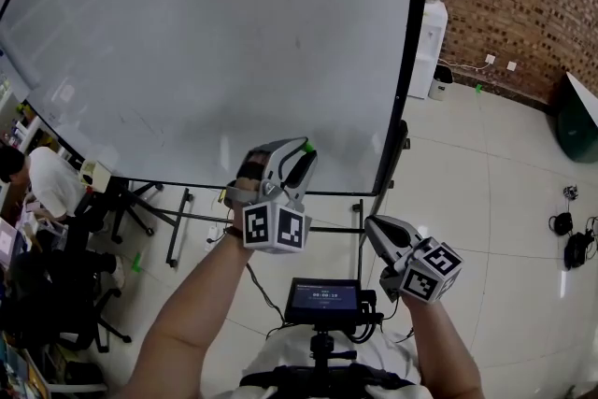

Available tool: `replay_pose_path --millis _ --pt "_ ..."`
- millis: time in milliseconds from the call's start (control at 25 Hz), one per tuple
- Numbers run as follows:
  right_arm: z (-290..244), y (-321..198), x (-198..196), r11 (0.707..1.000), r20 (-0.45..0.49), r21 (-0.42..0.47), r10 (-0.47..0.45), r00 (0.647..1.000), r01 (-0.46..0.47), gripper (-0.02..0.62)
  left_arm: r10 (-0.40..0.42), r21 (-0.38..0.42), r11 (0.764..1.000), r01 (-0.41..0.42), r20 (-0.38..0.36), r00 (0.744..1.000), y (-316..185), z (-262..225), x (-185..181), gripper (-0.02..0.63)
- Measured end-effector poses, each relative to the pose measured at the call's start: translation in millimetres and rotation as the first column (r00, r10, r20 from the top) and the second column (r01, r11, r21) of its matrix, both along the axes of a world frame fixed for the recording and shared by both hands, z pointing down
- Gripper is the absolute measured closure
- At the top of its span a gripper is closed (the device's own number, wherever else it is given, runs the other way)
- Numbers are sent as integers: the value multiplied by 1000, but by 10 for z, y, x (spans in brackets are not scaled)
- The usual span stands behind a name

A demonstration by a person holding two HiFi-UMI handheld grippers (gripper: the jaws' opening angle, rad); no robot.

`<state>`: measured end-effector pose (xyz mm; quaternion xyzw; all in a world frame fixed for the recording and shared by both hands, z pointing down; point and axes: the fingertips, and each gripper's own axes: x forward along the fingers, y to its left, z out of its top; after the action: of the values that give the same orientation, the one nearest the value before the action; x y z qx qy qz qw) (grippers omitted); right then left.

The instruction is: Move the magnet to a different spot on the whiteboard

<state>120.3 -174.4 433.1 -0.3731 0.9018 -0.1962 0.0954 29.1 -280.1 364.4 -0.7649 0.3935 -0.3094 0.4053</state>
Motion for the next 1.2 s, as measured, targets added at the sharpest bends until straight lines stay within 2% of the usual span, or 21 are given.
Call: replay_pose_path --millis 120,360,720,1200 --pt "16 -65 14 1000 7 -4 -5 1000 5 563 -13 21 1000 13 4 1000 -128 13 24 466" --pt "11 -210 -4 1000 12 -1 -23 1000 23 563 -30 12 999 30 3 1000 -235 -83 102 466" --pt "16 -373 54 1000 22 1 -29 999 29 563 -74 73 994 76 -19 997 -443 -325 159 466" --pt "1 -471 209 1000 31 5 -26 999 26 563 -141 78 987 142 -25 990 -510 -344 227 468"
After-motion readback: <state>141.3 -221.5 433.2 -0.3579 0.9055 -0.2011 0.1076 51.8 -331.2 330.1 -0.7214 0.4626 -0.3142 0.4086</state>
